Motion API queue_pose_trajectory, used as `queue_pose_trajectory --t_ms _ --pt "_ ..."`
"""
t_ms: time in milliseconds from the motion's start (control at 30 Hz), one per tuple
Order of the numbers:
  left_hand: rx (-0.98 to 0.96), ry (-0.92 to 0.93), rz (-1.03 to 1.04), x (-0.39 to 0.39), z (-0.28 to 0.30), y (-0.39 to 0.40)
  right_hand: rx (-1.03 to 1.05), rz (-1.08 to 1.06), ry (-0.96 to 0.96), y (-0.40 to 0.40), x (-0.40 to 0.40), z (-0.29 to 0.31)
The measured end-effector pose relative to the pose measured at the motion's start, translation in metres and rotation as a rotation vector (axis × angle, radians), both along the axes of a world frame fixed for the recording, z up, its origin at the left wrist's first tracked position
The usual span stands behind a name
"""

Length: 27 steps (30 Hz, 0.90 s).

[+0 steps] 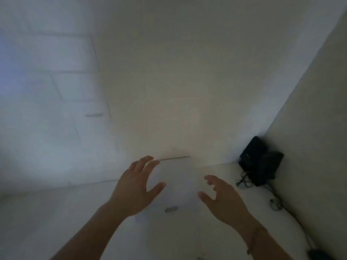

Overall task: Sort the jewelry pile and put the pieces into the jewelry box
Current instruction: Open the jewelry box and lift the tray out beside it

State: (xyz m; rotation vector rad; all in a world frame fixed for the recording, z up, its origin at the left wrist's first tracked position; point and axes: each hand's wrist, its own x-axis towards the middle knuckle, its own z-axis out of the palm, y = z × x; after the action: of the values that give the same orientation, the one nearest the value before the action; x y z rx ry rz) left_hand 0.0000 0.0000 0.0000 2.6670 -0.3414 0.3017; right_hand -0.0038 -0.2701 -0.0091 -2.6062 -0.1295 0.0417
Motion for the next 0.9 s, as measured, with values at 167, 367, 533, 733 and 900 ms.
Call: queue_pose_trajectory --t_ms 167,367,533,733,900 --pt "-0.231 0.079 0.167 -0.015 -0.088 0.015 0.306 -0.040 0.158 0.012 0.009 -0.079" --pt "-0.632 0.075 0.267 -0.020 -0.140 0.002 0.493 -0.053 -0.063 0.013 0.009 -0.119" --pt "-0.596 -0.009 0.253 -0.028 -0.148 0.000 0.374 -0.013 -0.191 0.009 -0.013 -0.124" --pt "-0.499 -0.064 0.236 -0.085 -0.154 0.003 0.326 -0.005 -0.229 0.011 -0.068 -0.128" --pt "-0.451 -0.154 0.159 -0.104 -0.159 0.012 0.300 -0.052 -0.215 0.016 -0.089 -0.127"
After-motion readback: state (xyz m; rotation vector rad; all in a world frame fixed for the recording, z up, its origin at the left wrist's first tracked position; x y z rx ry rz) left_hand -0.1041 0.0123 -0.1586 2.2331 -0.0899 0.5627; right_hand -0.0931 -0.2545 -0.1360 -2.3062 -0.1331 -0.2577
